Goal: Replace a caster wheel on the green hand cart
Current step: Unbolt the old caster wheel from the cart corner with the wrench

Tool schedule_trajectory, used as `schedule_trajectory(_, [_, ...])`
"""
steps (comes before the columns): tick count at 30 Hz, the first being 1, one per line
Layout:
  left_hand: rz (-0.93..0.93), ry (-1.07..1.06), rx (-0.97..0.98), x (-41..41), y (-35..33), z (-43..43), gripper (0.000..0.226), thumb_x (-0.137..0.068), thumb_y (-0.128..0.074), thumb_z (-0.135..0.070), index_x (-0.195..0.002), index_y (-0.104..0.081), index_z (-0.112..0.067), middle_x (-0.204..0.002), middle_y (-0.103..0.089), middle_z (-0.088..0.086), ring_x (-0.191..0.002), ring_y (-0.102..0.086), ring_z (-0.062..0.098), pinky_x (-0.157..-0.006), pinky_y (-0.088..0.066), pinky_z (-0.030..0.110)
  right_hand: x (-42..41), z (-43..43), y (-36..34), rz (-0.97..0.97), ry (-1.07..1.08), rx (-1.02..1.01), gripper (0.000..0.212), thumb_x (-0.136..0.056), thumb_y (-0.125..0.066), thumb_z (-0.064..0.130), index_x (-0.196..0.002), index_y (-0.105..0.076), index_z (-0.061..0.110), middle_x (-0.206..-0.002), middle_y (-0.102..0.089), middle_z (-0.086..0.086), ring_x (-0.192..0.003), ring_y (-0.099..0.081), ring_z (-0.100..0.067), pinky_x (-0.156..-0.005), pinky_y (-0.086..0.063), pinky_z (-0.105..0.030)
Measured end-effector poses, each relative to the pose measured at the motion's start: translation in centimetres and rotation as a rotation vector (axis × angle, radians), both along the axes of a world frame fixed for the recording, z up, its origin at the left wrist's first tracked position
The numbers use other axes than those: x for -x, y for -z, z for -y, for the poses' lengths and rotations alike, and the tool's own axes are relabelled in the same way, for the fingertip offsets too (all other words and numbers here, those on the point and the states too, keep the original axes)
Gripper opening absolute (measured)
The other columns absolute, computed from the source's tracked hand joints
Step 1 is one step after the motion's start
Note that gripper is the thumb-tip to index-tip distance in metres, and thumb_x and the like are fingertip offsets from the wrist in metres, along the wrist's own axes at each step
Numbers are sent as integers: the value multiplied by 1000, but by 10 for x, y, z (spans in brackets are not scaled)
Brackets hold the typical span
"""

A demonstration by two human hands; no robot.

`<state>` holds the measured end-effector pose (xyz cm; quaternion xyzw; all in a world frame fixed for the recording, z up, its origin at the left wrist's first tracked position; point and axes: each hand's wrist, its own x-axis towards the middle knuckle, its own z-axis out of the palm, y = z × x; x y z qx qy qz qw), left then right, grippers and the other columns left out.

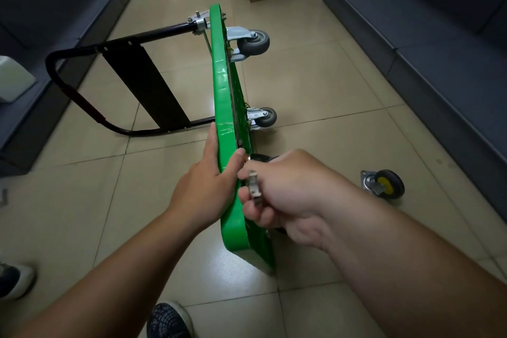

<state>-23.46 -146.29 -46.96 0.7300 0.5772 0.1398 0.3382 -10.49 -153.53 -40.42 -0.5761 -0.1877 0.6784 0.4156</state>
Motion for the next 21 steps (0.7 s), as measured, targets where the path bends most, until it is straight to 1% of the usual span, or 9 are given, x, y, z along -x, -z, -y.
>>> schedule_trajectory(2, [-4, -1, -2, 0, 1, 0, 86, -82, -33, -72, -156, 8, -58, -129, -68, 7, -110, -67, 34, -97, -52, 49, 8, 4, 2, 80, -7, 4, 28, -104, -53, 21, -83, -51, 4, -46, -52, -6, -30, -43, -15, -32, -27, -12])
schedule_trajectory(5, [-8, -4, -16, -2, 4, 0, 81, -84, -30, -74, -153, 11, -62, -134, -66, 4, -111, -66, 32, -95, -54, 50, 12, 20, 17, 315, -70, -67, 22, -100, -54, 14, -97, -60, -7, -60, -60, -12, -32, -46, -16, -38, -34, -19])
schedule_trajectory(9, [-16, -16, -43, -2, 8, 0, 74, -85, -28, -77, -146, 13, -69, -124, -69, 1, -100, -69, 30, -90, -56, 50, 15, 35, 28, 446, -100, -122, 21, -100, -54, 12, -93, -64, -5, -66, -56, -9, -33, -42, -3, -52, -40, -27])
schedule_trajectory(12, [-11, -10, -44, -1, 10, -1, 75, -85, -29, -77, -147, 12, -67, -120, -68, 0, -98, -68, 29, -89, -57, 50, 7, 29, 26, 456, -144, -91, 18, -99, -57, 11, -84, -64, 2, -67, -63, -9, -35, -50, -6, -48, -44, -22])
schedule_trajectory(14, [0, -6, -46, 0, 11, -2, 74, -86, -30, -77, -149, 9, -67, -118, -69, -1, -97, -68, 28, -89, -57, 50, -3, 25, 20, 504, -233, -79, 14, -97, -60, 13, -86, -67, 9, -73, -68, -12, -47, -59, -18, -47, -48, -26])
schedule_trajectory(15, [5, -4, -46, 0, 11, -3, 74, -87, -31, -76, -148, 9, -68, -116, -69, -2, -95, -69, 27, -89, -57, 50, -7, 23, 18, 550, -284, -93, 14, -97, -60, 14, -86, -67, 10, -75, -68, -12, -53, -61, -22, -50, -52, -29])
schedule_trajectory(18, [5, -10, -40, 0, 12, -3, 72, -86, -32, -76, -143, 12, -72, -112, -70, -3, -92, -70, 27, -86, -58, 50, -11, 24, 18, 616, -320, -145, 21, -99, -55, 15, -98, -72, 3, -80, -68, -14, -66, -63, -25, -60, -57, -30])
schedule_trajectory(20, [12, -15, -31, 0, 12, -3, 73, -85, -33, -76, -143, 11, -72, -113, -70, -3, -93, -70, 28, -86, -59, 50, -6, 28, 26, 682, -346, -161, 25, -101, -52, 15, -109, -71, 1, -95, -73, -17, -80, -68, -29, -72, -57, -33])
schedule_trajectory(21, [14, -16, -27, 0, 12, -3, 74, -85, -33, -76, -144, 11, -71, -112, -70, -3, -92, -70, 28, -86, -59, 50, -1, 31, 31, 720, -346, -172, 26, -103, -49, 15, -111, -71, 4, -101, -73, -16, -90, -69, -30, -74, -53, -31])
